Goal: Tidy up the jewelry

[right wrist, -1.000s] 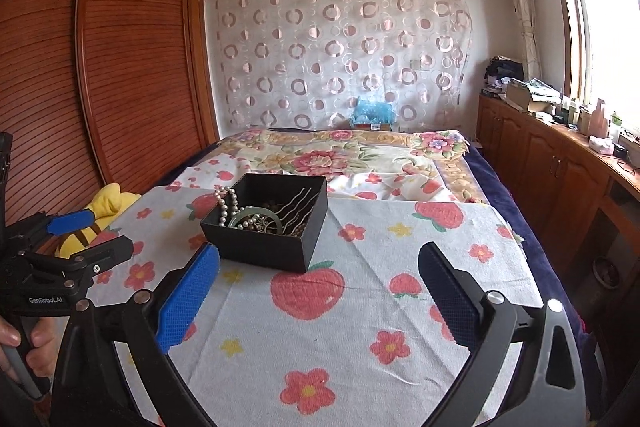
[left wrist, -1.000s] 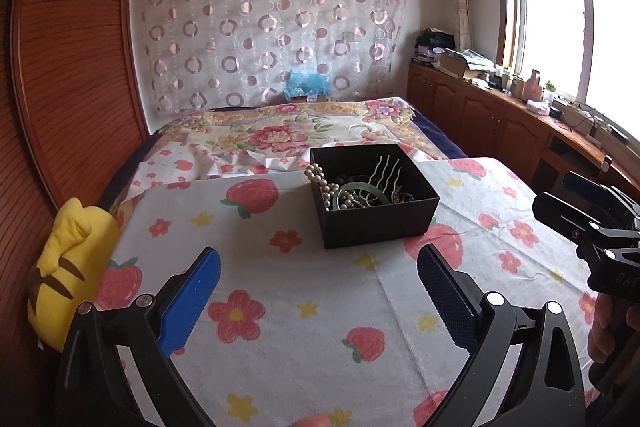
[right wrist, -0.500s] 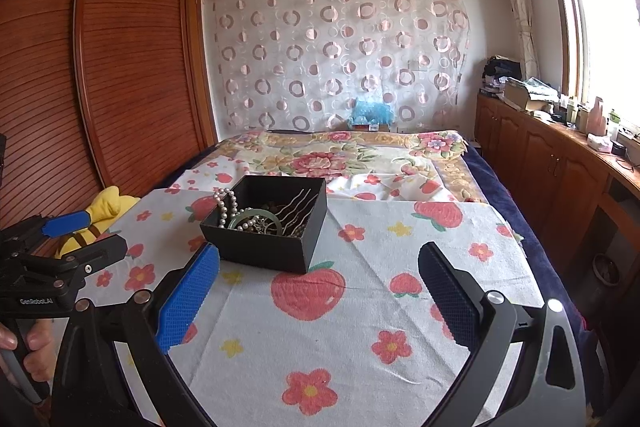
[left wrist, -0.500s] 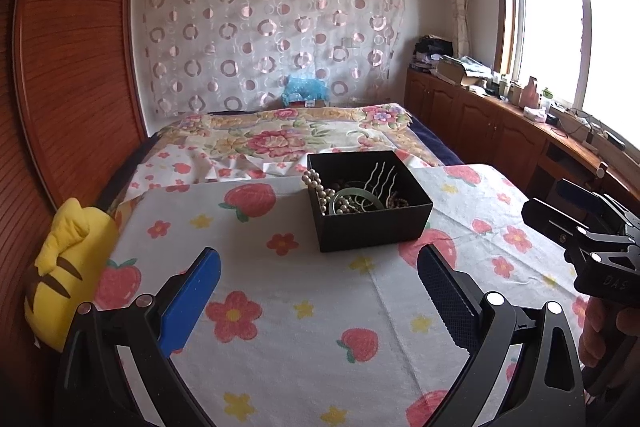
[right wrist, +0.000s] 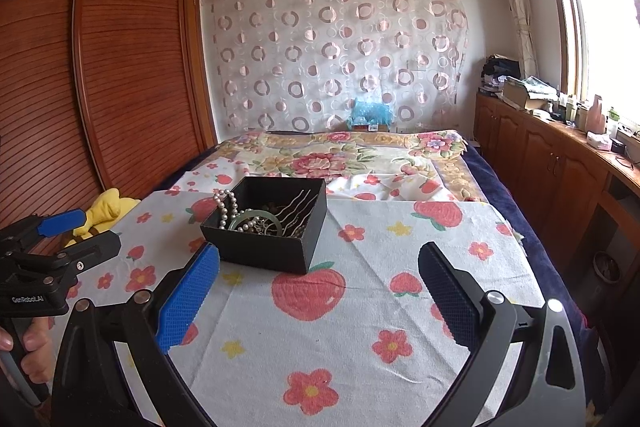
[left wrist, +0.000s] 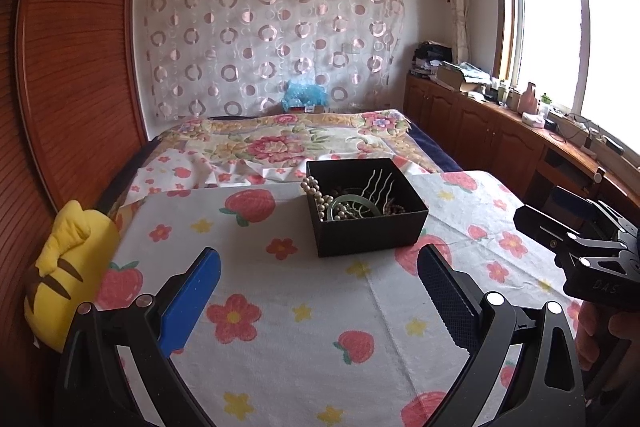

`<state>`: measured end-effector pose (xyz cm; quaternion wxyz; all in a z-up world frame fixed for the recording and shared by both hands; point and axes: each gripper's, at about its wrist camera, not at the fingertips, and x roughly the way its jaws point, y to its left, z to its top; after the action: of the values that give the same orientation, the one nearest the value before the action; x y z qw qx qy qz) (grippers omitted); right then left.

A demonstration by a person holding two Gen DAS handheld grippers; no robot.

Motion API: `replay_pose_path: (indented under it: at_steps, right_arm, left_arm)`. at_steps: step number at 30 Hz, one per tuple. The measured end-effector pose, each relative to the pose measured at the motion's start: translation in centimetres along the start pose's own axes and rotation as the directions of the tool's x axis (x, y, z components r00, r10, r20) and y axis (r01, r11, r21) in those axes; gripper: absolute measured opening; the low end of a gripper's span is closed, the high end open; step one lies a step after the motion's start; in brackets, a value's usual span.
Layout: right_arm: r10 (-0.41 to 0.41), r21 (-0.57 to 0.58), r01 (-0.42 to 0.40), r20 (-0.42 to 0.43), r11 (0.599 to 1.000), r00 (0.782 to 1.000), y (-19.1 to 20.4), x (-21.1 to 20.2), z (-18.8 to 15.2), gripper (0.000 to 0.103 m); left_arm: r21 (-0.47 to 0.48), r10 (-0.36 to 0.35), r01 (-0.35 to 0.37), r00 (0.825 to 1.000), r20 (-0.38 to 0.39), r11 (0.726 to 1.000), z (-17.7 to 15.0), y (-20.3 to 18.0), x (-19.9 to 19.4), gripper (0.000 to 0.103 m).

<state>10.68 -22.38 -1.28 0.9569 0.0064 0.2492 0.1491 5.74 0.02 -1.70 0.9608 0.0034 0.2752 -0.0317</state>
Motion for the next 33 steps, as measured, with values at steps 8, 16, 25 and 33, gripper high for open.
replay_pose_path:
  at_steps: [8,16,25,33]
  right_arm:
    - [0.0,0.001,0.0,0.001,1.0,1.0,-0.04,0.0,-0.03,0.1]
    - [0.001,0.002,-0.001,0.001,1.0,1.0,-0.1,-0.05,-0.02,0.1]
    - [0.001,0.002,-0.001,0.002,1.0,1.0,-0.12,-0.01,-0.08,0.1]
    - [-0.004,0.004,0.004,0.007,1.0,1.0,0.0,-0.18,0.13,0.1]
  left_arm:
    - [0.001,0.0,0.0,1.0,-0.001,1.0,0.0,-0.04,0.04,0.095]
    - [0.0,0.0,0.0,1.0,0.001,1.0,-0.11,0.02,0.07,0.095]
    - [0.001,0.001,-0.001,1.0,0.002,1.0,-0.18,0.05,0.09,0.095]
    - [0.0,-0.001,0.001,1.0,0.004,1.0,-0.22,0.03,0.13,0.095]
